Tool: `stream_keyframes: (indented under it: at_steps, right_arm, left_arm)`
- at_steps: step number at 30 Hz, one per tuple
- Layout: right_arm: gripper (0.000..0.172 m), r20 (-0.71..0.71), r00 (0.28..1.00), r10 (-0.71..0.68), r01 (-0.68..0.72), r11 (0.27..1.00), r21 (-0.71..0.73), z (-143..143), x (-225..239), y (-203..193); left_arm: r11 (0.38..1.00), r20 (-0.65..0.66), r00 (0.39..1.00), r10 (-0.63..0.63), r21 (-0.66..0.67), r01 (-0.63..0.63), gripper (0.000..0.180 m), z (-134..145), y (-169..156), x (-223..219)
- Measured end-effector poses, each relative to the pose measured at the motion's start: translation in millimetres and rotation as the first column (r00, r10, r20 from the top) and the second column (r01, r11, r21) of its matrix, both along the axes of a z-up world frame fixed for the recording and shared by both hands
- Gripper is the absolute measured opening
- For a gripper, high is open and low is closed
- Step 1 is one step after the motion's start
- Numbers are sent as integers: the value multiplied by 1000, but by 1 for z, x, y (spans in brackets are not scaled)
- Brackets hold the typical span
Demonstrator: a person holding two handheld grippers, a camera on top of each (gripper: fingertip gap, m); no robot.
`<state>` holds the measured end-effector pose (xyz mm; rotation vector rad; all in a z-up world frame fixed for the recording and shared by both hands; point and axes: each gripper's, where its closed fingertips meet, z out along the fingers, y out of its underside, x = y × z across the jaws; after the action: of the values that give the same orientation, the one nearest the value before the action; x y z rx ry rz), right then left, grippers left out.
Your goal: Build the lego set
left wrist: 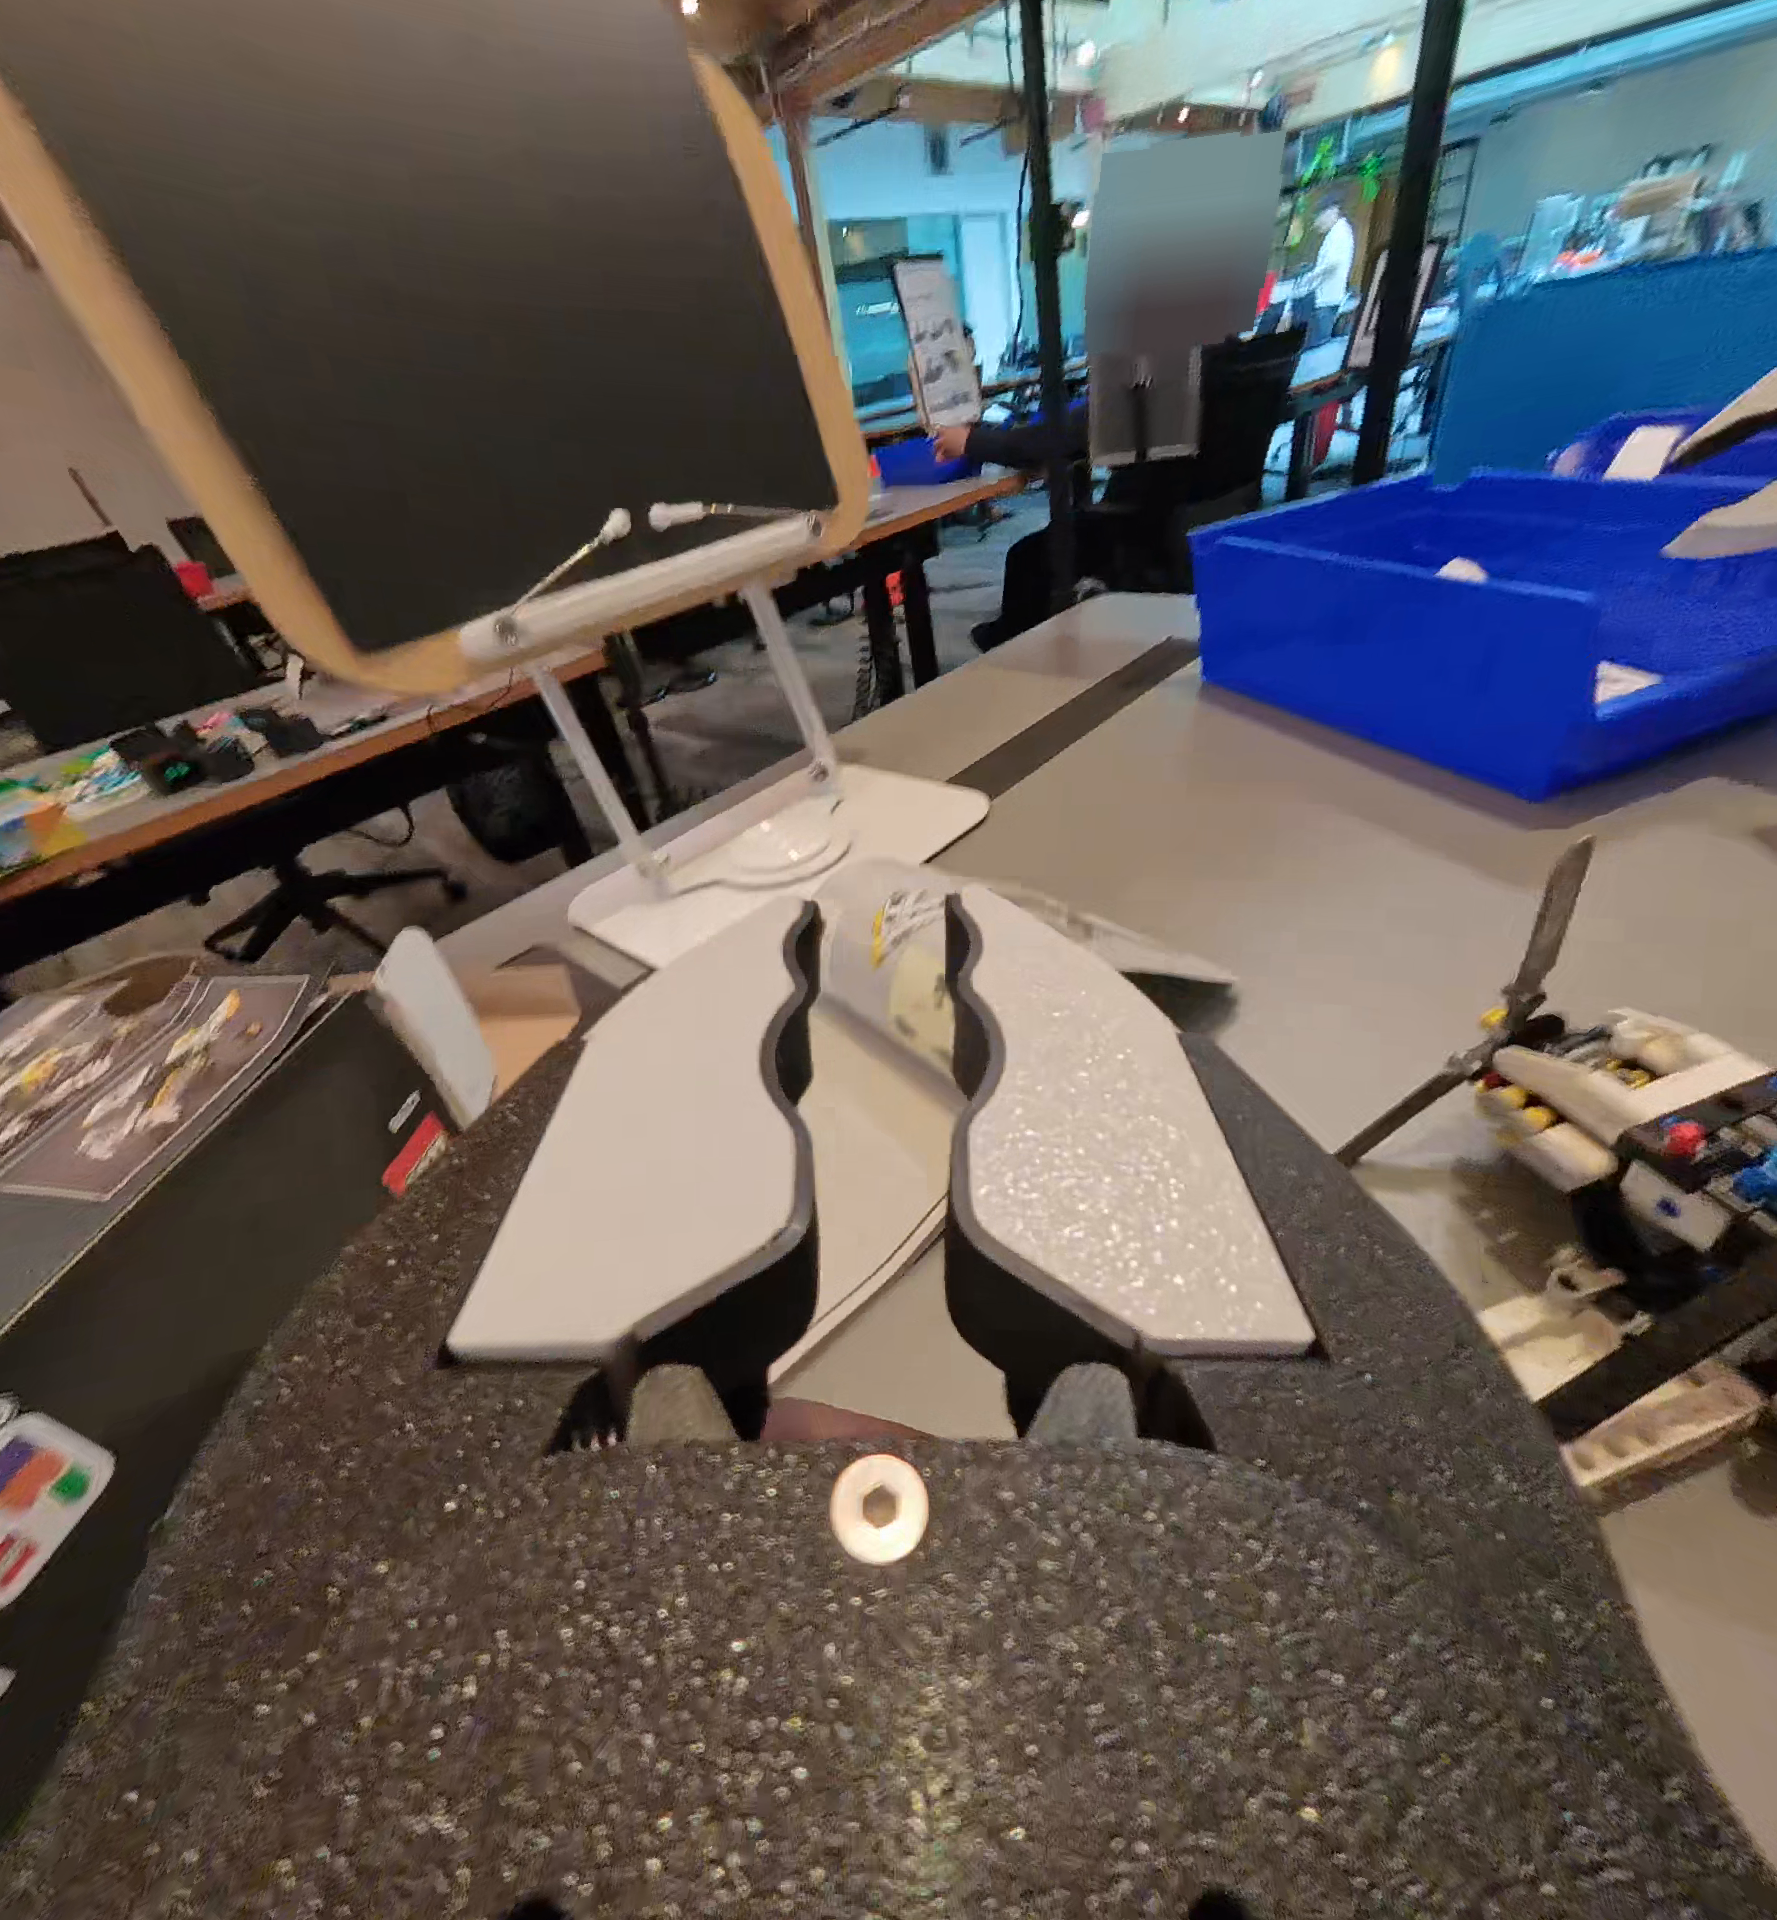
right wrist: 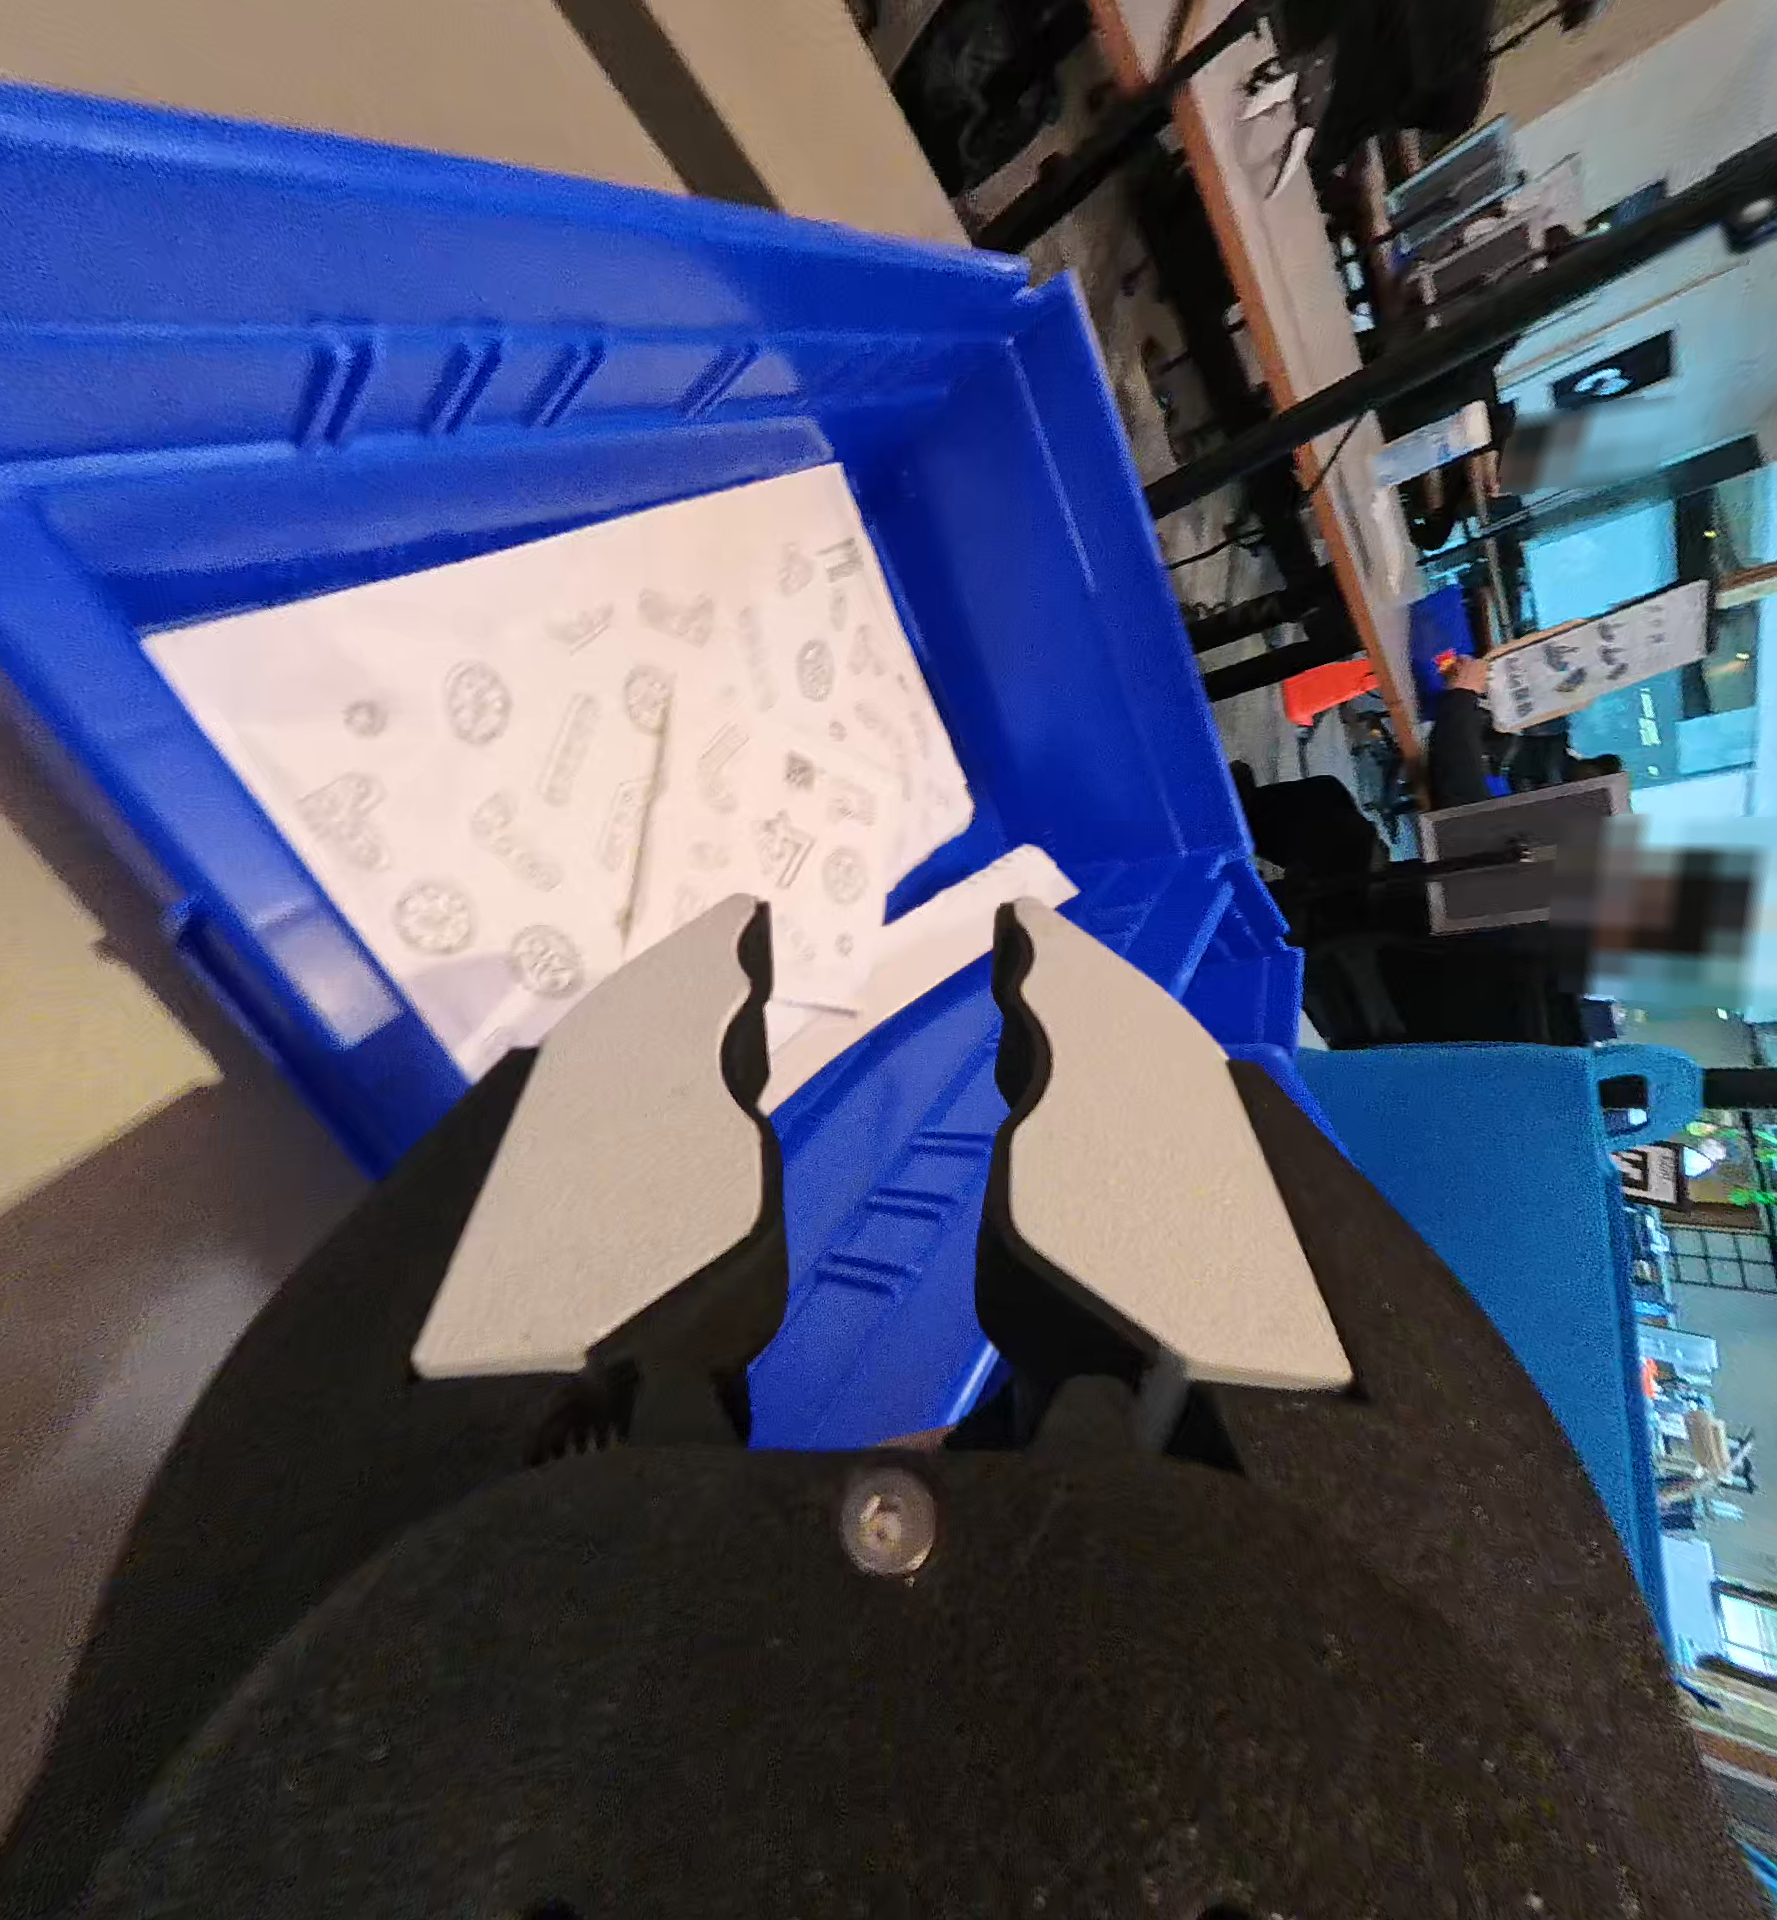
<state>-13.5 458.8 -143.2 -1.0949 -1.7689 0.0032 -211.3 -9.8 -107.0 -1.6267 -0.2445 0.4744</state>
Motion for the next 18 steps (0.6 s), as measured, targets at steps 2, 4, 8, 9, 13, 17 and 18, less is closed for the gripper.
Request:
stream_keyframes:
  at_steps: [2,4,8,9,13,17,18]
  right_arm:
    - [41,21,1000,15,-15,1000,-27,-6,9,-6]
    - [41,54,997,47,-44,997,-63,-13,20,-16]
    - [50,144,974,178,-139,960,-244,-33,34,-52]
    - [53,156,965,212,-160,942,-296,-36,35,-60]
    - [72,270,923,275,-171,920,-352,-53,37,-66]
    - [77,392,872,292,-166,932,-324,-70,37,-63]
    - [76,409,863,298,-169,932,-322,-72,36,-63]
  left_arm:
    - [999,-13,1000,8,-54,-9,23,-10,-3,0]
    - [993,-48,999,18,-114,-24,23,-18,-4,1]
    - [990,-47,998,34,-134,-40,23,-23,-3,-2]
    - [991,-37,999,38,-129,-43,23,-24,-3,-3]
    - [987,-18,997,75,-138,-77,23,-33,-7,-10]
    - [983,-11,993,119,-141,-119,23,-39,-14,-18]
    - [983,-4,992,125,-138,-125,23,-40,-16,-20]
